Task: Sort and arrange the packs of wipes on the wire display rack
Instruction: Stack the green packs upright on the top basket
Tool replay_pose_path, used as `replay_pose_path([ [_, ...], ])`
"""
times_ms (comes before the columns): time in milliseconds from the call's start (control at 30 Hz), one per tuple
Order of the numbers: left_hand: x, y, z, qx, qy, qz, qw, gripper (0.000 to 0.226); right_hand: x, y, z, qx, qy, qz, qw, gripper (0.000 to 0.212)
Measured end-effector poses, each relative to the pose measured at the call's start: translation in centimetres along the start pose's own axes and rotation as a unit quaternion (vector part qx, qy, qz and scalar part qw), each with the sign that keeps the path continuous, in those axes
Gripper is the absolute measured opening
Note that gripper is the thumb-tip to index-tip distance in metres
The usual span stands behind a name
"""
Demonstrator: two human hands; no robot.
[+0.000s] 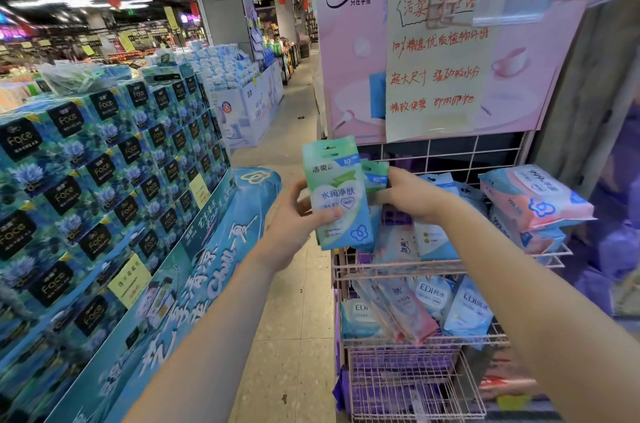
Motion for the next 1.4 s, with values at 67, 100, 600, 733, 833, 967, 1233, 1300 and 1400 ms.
replay_pose_path([
  [67,-0.1,-1.1,0.6,-0.001,0.005,0.011,1.000,0.077,0.0,0.1,-0.5,-0.036,-0.025,0.001,0.999,0.035],
  [100,-0.1,-1.8,0.7,-0.006,0.007,0.019,1.000,0.074,0.0,0.1,-0.6,-0.045,-0.033,-0.002,0.998,0.033],
  [600,-1.1,-0.8,2.2,-0.197,-0.030,-0.029,0.979,0.076,0.4,-1.0,-0.7,-0.027,-0.070,-0.071,0.995,0.036],
  [733,-0.8,-1.3,1.9,-0.166,-0.032,-0.006,0.986,0.069,0.6,-1.9,-1.0,-0.065,-0.080,-0.060,0.993,0.044],
  [833,-0.9,-1.6,1.8,-0.157,-0.032,0.000,0.987,0.067,1.2,-1.7,-1.2,-0.098,-0.105,-0.062,0.988,0.035],
  [967,-1.6,-1.4,2.0,-0.171,-0.007,-0.008,0.985,0.066,1.6,-0.2,-1.6,-0.071,-0.112,-0.075,0.988,0.051],
  [1233,-0.8,-1.7,0.9,-0.198,-0.025,-0.015,0.980,0.061,4.6,-2.4,1.8,-0.002,-0.071,0.034,0.997,0.045],
  [1300,-0.6,-1.3,0.9,-0.200,-0.024,-0.015,0.979,0.061,4.8,-2.7,1.6,-0.020,-0.050,-0.009,0.998,0.055],
  [1400,-0.3,-1.2,0.9,-0.213,-0.037,-0.028,0.976,0.063,5.2,-3.2,1.4,-0.006,-0.024,-0.076,0.997,0.065],
])
Point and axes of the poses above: each hand's wrist, its own x-axis away from the middle knuckle, its own y-axis out of the back of the hand, z = x × y, the point moved 10 cm from there along -x, towards the middle knuckle, and after that the axes turned 14 degrees about y, right-handed, at the moved point
